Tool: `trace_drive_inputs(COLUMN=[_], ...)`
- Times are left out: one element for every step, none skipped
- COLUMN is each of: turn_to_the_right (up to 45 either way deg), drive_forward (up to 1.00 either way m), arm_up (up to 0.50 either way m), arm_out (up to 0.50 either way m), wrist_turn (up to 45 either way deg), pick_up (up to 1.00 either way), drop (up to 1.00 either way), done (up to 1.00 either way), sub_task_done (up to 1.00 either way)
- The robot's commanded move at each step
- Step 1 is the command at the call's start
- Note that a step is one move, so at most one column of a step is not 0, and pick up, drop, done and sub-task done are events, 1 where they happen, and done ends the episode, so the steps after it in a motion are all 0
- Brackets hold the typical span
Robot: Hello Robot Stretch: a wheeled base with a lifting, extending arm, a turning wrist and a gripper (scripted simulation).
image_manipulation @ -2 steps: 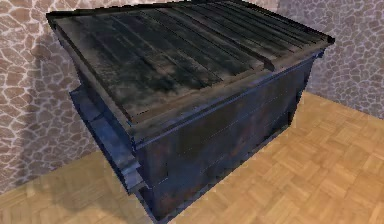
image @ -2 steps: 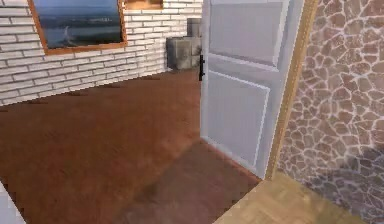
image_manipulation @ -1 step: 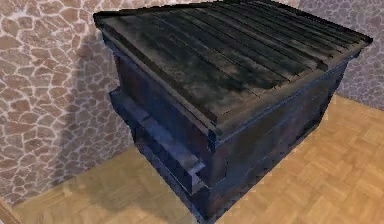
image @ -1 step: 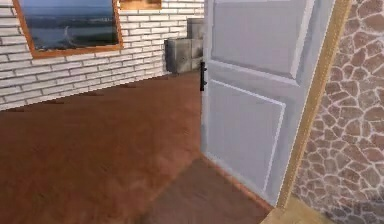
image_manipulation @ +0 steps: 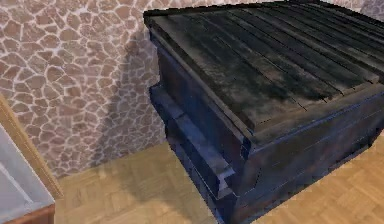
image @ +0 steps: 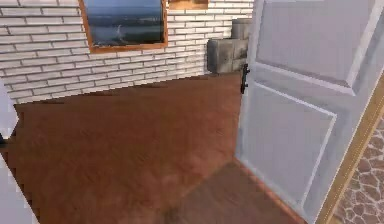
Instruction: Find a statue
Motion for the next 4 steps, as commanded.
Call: trace_drive_inputs(turn_to_the_right=[0.0,0.0,6.0,0.0], drive_forward=[1.00,0.70,0.00,0.40], arm_up=[0.00,0.00,0.00,0.00], arm_out=[0.00,0.00,0.00,0.00], wrist_turn=[0.0,0.0,0.0,0.0], pick_up=[0.00,0.00,0.00,0.00], drop=[0.00,0.00,0.00,0.00], done=[0.00,0.00,0.00,0.00], sub_task_done=[0.00,0.00,0.00,0.00])
